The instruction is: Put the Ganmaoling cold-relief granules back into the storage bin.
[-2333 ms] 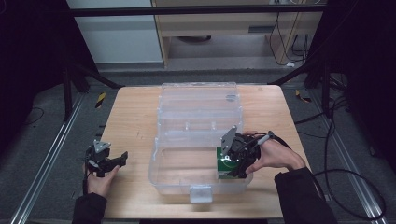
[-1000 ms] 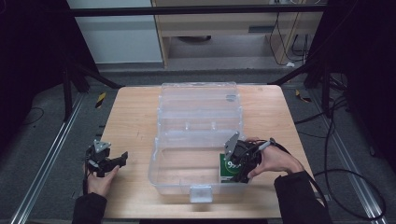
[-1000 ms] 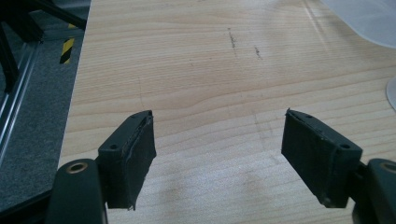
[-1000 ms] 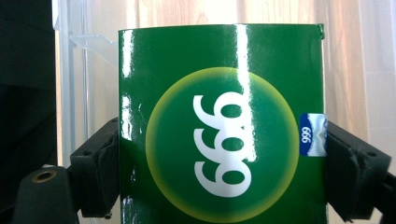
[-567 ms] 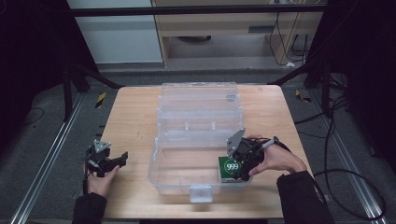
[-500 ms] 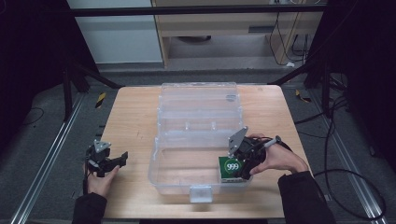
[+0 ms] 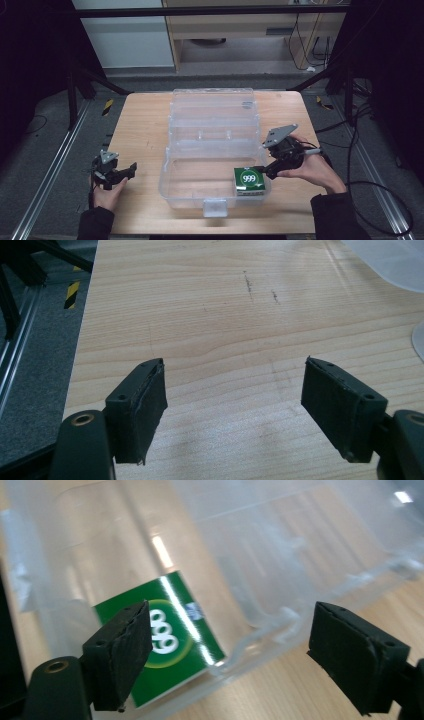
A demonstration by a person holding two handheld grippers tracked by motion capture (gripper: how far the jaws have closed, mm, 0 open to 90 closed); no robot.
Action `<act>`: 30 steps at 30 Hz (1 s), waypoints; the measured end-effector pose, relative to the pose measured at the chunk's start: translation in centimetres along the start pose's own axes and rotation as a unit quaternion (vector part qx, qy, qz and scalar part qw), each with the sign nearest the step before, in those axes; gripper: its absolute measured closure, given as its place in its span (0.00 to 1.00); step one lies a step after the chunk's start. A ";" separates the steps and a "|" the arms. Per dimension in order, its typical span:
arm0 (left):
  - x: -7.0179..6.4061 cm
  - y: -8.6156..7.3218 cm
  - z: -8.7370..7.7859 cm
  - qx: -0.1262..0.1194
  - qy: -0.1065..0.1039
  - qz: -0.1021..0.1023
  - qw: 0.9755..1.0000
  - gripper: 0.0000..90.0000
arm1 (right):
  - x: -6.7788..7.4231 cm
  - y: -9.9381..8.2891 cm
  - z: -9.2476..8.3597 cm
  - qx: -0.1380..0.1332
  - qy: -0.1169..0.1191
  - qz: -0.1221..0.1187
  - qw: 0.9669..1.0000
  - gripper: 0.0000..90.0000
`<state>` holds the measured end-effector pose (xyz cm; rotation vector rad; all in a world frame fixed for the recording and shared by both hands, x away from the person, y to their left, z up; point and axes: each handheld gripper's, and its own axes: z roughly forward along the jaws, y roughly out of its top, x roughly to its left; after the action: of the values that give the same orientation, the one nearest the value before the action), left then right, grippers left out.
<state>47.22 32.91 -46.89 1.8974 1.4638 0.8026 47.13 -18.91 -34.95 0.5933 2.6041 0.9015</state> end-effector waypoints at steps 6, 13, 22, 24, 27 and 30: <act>-0.1 0.0 0.0 0.000 0.000 -0.001 1.000 0.28 | -0.5 -2.1 -1.4 -0.054 -0.067 0.060 0.994 0.15; -0.2 0.0 0.0 0.000 -0.003 -0.003 1.000 0.29 | -0.9 -6.2 -1.4 -0.098 -0.141 0.165 0.971 0.12; -0.2 0.0 0.0 -0.001 -0.004 -0.003 1.000 0.31 | -2.1 -10.0 -0.2 -0.113 -0.185 0.242 0.946 0.10; -0.2 0.0 0.0 -0.001 -0.005 -0.005 1.000 0.31 | -2.3 -11.2 0.3 -0.111 -0.194 0.267 0.937 0.10; 0.0 0.0 -0.1 -0.004 -0.006 -0.005 1.000 0.32 | -2.5 -12.2 0.8 -0.104 -0.202 0.275 0.934 0.09; 0.0 -0.1 0.0 -0.004 -0.005 -0.003 1.000 0.33 | -2.8 -13.5 1.4 -0.096 -0.213 0.292 0.927 0.09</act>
<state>47.20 32.94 -46.94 1.8875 1.4583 0.7924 46.39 -29.18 -44.18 1.3761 1.9399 1.0307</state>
